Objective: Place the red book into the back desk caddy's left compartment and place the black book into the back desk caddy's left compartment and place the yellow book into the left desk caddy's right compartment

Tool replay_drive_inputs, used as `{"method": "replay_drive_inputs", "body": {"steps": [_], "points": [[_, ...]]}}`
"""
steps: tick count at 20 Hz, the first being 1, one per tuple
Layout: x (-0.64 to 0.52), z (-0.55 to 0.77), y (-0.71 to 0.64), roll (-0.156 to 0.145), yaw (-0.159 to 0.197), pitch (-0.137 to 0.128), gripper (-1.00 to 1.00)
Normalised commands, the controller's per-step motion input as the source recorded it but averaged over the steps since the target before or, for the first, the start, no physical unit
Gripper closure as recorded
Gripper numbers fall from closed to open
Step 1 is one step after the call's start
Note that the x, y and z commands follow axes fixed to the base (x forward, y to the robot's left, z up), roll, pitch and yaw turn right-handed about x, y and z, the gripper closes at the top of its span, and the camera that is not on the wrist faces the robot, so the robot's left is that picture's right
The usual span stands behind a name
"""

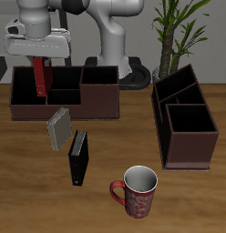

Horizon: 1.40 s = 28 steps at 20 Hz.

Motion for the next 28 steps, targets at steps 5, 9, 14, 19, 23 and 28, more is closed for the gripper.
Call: {"method": "replay_drive_inputs", "body": {"steps": [5, 9, 14, 19, 23, 28], "points": [[-0.26, -0.02, 0.08, 0.021, 0.027, 0.002, 1.00], [-0.21, 0.12, -0.15, -0.013, 0.014, -0.027, 1.00], [-0.14, 0.11, -0.25, -0.028, -0.005, -0.015, 1.00], [-0.02, -0.02, -0.43, -0.021, -0.036, 0.052, 1.00], [-0.06, -0.15, -0.27, -0.027, -0.029, 0.058, 1.00], [-0.15, 0.00, -0.24, -0.026, 0.018, 0.004, 1.00]]}}
